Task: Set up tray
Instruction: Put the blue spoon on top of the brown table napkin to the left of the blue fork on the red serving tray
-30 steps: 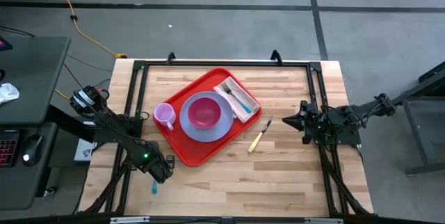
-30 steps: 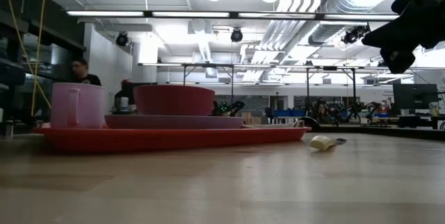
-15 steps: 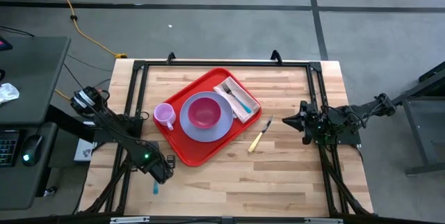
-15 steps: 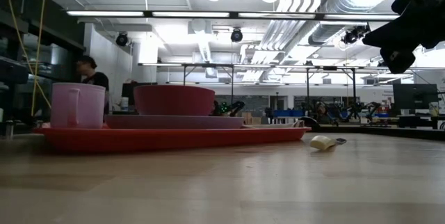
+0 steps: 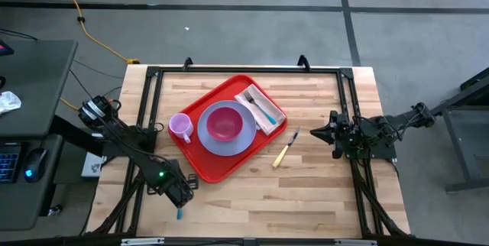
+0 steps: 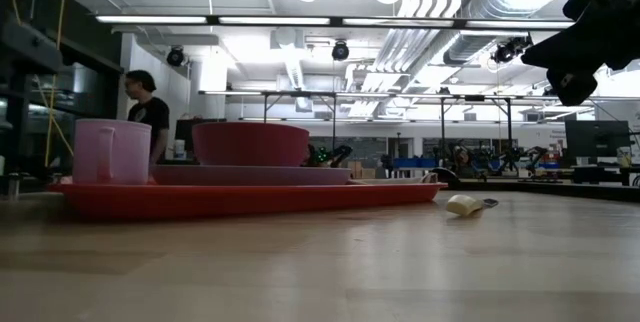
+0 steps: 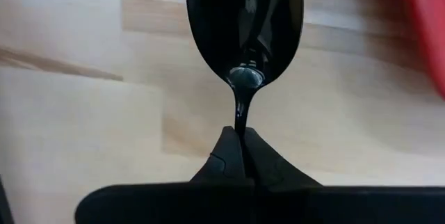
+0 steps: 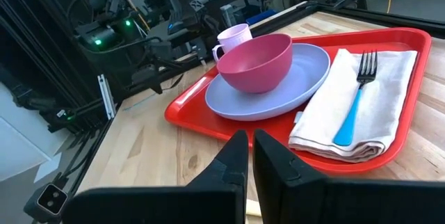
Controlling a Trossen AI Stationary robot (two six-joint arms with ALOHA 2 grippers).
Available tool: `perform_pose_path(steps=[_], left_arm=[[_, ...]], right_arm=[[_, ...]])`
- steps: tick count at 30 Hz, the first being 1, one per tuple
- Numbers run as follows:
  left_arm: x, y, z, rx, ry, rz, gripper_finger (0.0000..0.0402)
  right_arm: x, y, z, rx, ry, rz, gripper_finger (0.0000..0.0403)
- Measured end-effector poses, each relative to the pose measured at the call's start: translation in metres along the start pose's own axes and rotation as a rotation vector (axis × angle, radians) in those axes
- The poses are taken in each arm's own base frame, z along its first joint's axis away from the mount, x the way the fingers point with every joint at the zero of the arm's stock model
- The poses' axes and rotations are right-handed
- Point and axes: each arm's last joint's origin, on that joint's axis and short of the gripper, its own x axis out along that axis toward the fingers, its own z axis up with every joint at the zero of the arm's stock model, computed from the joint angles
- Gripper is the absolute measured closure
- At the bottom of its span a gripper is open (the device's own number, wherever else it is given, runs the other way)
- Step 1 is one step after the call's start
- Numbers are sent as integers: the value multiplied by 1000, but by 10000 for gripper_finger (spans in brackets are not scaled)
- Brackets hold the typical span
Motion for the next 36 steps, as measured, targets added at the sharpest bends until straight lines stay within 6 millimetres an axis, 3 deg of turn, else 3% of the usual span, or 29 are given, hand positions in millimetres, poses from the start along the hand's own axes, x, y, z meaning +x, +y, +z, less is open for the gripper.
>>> perform_pose_path(steps=[6,12,24,31,36], left_arm=[[-16,-11,-9,-18,-17,-108,391],[-41,-34,-11,-23,1,-190,391],[-95,-96,13,134,-53,-395,391],[-112,-139,24,145,-80,-462,391],[-115,-183,33,146,-113,-490,391]], right_arm=[[0,0,0,8,-1,4,402],[0,0,0,9,-1,4,402],[0,2,0,52,20,47,402],[0,2,1,36,10,47,402],[2,7,3,55,23,128,402]])
